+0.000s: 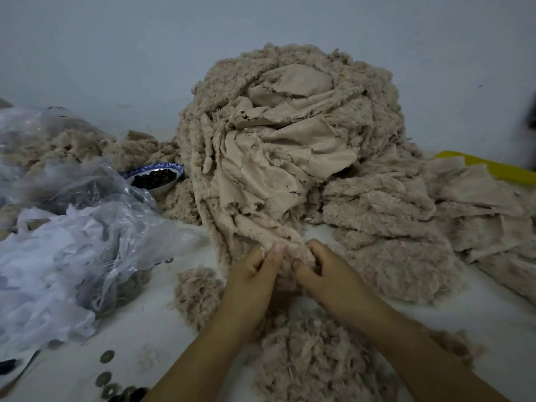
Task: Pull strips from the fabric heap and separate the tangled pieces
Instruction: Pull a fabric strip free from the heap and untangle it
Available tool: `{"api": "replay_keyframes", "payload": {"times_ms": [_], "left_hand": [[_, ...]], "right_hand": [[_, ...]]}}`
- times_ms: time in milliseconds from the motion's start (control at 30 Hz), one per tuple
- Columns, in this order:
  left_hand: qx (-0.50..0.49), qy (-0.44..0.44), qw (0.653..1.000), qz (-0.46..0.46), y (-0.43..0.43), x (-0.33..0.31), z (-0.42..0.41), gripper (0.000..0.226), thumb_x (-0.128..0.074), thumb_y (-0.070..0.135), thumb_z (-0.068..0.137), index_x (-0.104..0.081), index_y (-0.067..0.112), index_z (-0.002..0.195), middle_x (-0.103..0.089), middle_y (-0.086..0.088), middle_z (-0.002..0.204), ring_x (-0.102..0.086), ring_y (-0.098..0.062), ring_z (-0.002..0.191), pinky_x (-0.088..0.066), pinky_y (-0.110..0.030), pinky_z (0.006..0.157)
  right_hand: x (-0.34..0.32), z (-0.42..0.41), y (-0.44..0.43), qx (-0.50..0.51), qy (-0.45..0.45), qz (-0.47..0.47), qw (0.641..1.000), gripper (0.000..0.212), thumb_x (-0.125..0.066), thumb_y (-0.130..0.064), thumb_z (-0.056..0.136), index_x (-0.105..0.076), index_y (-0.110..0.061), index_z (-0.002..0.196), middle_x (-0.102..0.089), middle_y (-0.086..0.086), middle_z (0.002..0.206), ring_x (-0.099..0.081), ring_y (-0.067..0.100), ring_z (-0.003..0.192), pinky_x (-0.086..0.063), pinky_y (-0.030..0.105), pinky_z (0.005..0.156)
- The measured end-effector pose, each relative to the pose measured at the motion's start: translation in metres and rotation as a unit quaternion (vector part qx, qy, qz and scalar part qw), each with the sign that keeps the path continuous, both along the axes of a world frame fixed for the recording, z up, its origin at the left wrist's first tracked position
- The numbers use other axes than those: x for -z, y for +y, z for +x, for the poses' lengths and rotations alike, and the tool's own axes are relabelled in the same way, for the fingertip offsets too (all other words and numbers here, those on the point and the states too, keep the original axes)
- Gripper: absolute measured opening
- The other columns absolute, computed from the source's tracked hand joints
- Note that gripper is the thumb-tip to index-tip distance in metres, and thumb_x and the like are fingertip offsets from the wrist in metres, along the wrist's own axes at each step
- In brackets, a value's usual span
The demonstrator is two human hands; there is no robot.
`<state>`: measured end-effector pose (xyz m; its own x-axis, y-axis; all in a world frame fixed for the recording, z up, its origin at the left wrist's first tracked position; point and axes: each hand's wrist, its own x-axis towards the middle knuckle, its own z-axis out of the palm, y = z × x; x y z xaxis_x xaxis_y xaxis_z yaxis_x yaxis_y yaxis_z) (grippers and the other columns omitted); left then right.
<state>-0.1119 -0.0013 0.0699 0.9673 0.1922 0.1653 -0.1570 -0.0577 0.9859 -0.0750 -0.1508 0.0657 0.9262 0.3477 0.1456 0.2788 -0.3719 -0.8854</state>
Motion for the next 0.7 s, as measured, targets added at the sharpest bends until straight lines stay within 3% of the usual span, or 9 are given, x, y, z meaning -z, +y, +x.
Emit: {"api": "replay_keyframes", "payload": {"times_ms": [100, 200, 267, 333, 400, 500, 600, 700], "left_hand": [[0.015, 0.009, 0.999, -0.041, 0.002, 0.002, 0.001, 0.042, -0.059, 0.057, 0.082, -0.076, 0.019, 0.087, -0.077, -0.008, 0.089, -0.074, -0.024, 0.085, -0.058, -0.032, 0.069], [0.018, 0.027, 0.995, -0.096, 0.003, 0.002, 0.004, 0.045, -0.062, 0.058, 0.080, -0.076, 0.016, 0.085, -0.076, -0.013, 0.096, -0.072, -0.032, 0.096, -0.058, -0.042, 0.083], [0.044, 0.043, 0.988, -0.141, 0.002, -0.001, 0.004, 0.041, -0.062, 0.049, 0.084, -0.079, 0.013, 0.094, -0.076, -0.013, 0.105, -0.071, -0.029, 0.104, -0.059, -0.034, 0.084], [0.084, 0.068, 0.971, -0.214, 0.004, -0.005, 0.004, 0.041, -0.058, 0.040, 0.090, -0.076, 0.009, 0.109, -0.073, -0.014, 0.116, -0.069, -0.027, 0.111, -0.060, -0.031, 0.085], [0.102, 0.088, 0.949, -0.284, 0.007, -0.007, 0.005, 0.043, -0.054, 0.038, 0.092, -0.071, 0.007, 0.117, -0.071, -0.016, 0.120, -0.069, -0.029, 0.112, -0.060, -0.036, 0.087], [0.113, 0.092, 0.929, -0.340, 0.011, -0.006, 0.008, 0.043, -0.049, 0.037, 0.097, -0.071, 0.008, 0.119, -0.069, -0.016, 0.125, -0.067, -0.028, 0.116, -0.054, -0.043, 0.097], [0.117, 0.075, 0.957, -0.255, 0.006, -0.005, 0.004, 0.049, -0.050, 0.056, 0.093, -0.076, 0.020, 0.113, -0.070, -0.008, 0.127, -0.065, -0.021, 0.120, -0.051, -0.039, 0.104], [0.116, 0.050, 0.990, -0.060, -0.006, 0.002, -0.001, 0.043, -0.062, 0.066, 0.084, -0.076, 0.035, 0.110, -0.074, 0.004, 0.116, -0.069, -0.013, 0.109, -0.057, -0.031, 0.092]], "right_hand": [[0.003, 0.000, 0.001, 0.010, -0.031, -0.061, 0.998, 0.025, -0.056, -0.026, 0.093, -0.048, -0.009, 0.077, -0.046, -0.003, 0.076, -0.043, 0.002, 0.060, -0.036, 0.018, 0.057], [0.003, 0.000, -0.002, 0.002, -0.057, -0.091, 0.994, 0.015, -0.054, -0.018, 0.095, -0.051, -0.016, 0.081, -0.042, -0.007, 0.091, -0.045, -0.001, 0.069, -0.036, 0.014, 0.062], [0.000, -0.001, -0.004, 0.007, -0.065, -0.067, 0.996, 0.007, -0.054, -0.017, 0.095, -0.058, -0.021, 0.094, -0.047, -0.014, 0.097, -0.050, -0.001, 0.072, -0.040, 0.014, 0.064], [-0.004, -0.003, -0.006, 0.002, -0.041, -0.022, 0.999, 0.009, -0.053, -0.017, 0.095, -0.057, -0.022, 0.089, -0.049, -0.016, 0.079, -0.046, 0.002, 0.058, -0.040, 0.015, 0.056], [-0.006, -0.005, -0.006, -0.014, -0.018, -0.007, 1.000, 0.016, -0.051, -0.018, 0.094, -0.048, -0.009, 0.080, -0.038, -0.010, 0.060, -0.033, 0.005, 0.049, -0.032, 0.017, 0.048], [-0.006, -0.006, -0.004, -0.006, -0.020, -0.007, 1.000, 0.026, -0.048, -0.014, 0.095, -0.035, -0.010, 0.074, -0.029, -0.010, 0.056, -0.024, 0.004, 0.048, -0.022, 0.018, 0.046], [-0.007, -0.002, -0.005, 0.034, -0.001, 0.031, 0.999, 0.032, -0.047, -0.016, 0.101, -0.034, -0.016, 0.071, -0.033, -0.013, 0.052, -0.027, 0.003, 0.047, -0.024, 0.018, 0.045], [-0.006, -0.002, -0.006, 0.045, -0.015, 0.019, 0.999, 0.029, -0.048, -0.026, 0.102, -0.045, -0.012, 0.077, -0.043, -0.013, 0.055, -0.036, 0.003, 0.051, -0.030, 0.020, 0.048]]}}
